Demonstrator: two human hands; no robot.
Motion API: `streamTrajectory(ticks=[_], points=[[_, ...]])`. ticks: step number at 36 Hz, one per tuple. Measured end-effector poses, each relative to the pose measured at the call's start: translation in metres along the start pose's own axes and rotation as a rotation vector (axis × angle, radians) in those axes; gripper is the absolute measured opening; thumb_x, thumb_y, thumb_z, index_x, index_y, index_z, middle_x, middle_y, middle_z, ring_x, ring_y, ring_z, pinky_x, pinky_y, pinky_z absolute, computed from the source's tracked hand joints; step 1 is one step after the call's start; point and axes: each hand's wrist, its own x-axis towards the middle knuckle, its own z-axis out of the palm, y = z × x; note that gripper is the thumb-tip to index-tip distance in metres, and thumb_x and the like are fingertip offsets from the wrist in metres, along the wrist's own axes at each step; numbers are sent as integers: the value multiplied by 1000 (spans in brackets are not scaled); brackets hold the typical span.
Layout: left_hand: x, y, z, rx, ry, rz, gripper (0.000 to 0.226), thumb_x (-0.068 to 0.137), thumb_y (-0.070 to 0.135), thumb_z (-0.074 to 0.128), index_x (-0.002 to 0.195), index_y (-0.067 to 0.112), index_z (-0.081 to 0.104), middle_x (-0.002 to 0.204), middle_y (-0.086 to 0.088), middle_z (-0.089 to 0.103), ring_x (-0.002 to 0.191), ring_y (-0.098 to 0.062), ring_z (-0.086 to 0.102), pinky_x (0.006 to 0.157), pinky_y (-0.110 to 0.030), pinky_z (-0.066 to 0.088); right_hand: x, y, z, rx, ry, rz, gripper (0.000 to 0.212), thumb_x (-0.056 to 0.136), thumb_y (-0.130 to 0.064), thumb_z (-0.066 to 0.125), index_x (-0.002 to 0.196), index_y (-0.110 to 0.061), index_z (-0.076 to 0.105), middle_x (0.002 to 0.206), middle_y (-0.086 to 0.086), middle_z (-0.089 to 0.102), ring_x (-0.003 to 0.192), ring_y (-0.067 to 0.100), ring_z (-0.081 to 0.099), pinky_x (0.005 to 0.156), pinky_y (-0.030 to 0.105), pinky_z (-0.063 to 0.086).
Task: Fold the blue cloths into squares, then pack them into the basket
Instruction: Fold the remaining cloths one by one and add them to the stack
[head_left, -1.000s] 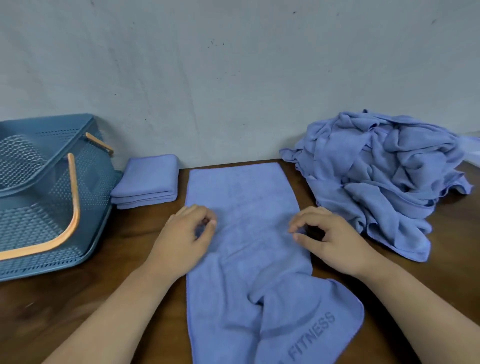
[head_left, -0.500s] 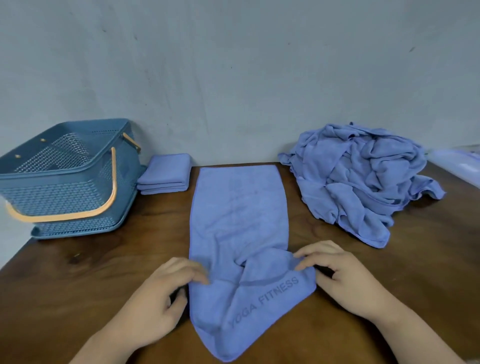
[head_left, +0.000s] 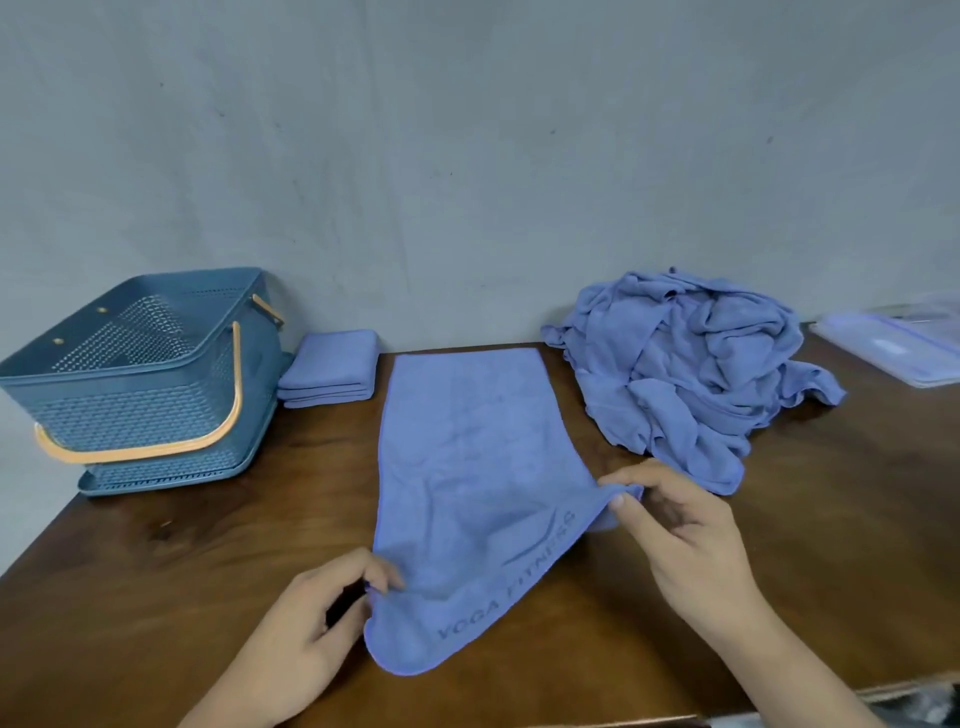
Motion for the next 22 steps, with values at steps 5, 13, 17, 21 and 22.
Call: streamTrajectory(ticks=[5,13,17,21,22], points=[[0,-1,-3,-106,52,-48,9,95,7,53,91,11,60,106,-9,72,97,-26,68,87,-33,49,-10,20,-9,-64,-119,127,14,98,-28,67,99,-23,80,92,5,76,92,33,69,87,50,53],[0,3,-4,-59,9,-73,21,86,1,54,95,17,65,92,-4,69,87,-26,65,85,-53,50,-12,31,-12,-104,-217,240,21,99,-34,64,99,-18,78,85,4,72,80,25,63,78,36,50],[-1,-3,-7,57,-63,-30,50,75,-8,55,103,31,69,108,6,69,107,-22,63,99,-40,46,-11,34,-11,-130,-204,261,24,98,-38,63,94,-19,77,71,10,62,62,18,52,64,37,44],[3,-6,-8,71,-136,35,69,67,-21,51,95,37,74,116,8,71,114,-21,63,99,-29,43,-10,35,-12,-133,-248,290,13,101,-28,66,101,-22,78,82,6,70,75,21,63,75,40,50],[3,-8,-9,67,-145,38,71,66,-22,50,93,38,75,116,8,71,114,-21,63,98,-27,44,-11,36,-13,-138,-274,297,12,102,-25,67,106,-23,78,87,4,72,84,26,68,82,43,52]])
